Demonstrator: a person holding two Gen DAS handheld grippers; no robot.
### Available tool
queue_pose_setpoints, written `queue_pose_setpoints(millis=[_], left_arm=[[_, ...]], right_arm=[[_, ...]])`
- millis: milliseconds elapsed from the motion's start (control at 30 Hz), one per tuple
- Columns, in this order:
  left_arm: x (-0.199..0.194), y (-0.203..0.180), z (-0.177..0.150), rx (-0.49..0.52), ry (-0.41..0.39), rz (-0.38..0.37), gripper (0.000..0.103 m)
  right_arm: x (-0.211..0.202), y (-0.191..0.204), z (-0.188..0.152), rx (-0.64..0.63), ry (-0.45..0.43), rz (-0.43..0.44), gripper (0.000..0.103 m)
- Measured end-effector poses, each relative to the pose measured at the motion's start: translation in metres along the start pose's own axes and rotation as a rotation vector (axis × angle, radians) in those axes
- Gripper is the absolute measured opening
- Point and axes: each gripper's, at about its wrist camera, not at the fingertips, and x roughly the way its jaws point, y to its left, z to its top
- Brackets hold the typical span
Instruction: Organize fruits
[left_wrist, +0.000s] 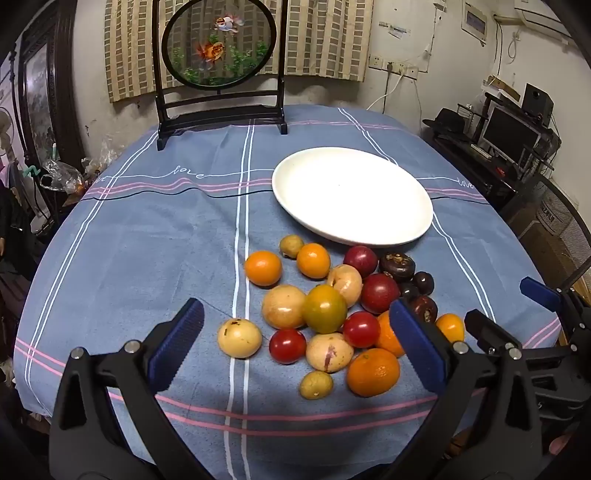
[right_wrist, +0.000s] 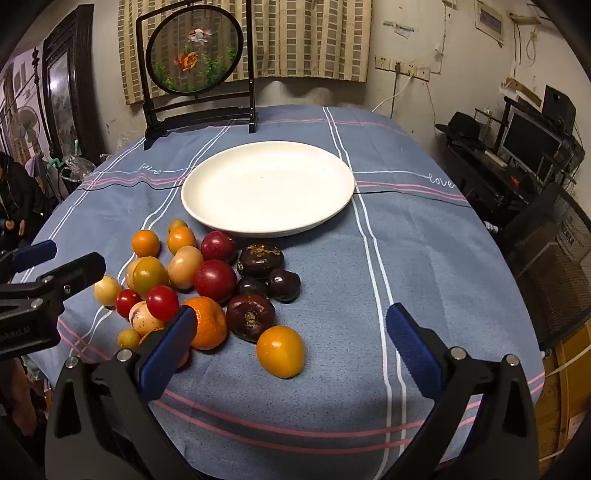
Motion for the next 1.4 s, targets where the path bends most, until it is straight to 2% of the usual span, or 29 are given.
queue_pose_setpoints(millis=[133,1400], left_arm=[[0.000,0.000,0.000,-0.001,0.002,0.001,0.101],[-0.001,0.002,0.003,-0.007,0.007,0.001,0.101]], right_arm=[[0.004,-0.002,0.000,0.019,0.031,0.009,0.102],[-0.002,0.012,0.001,-0.016,0.019,0.017,0.102]])
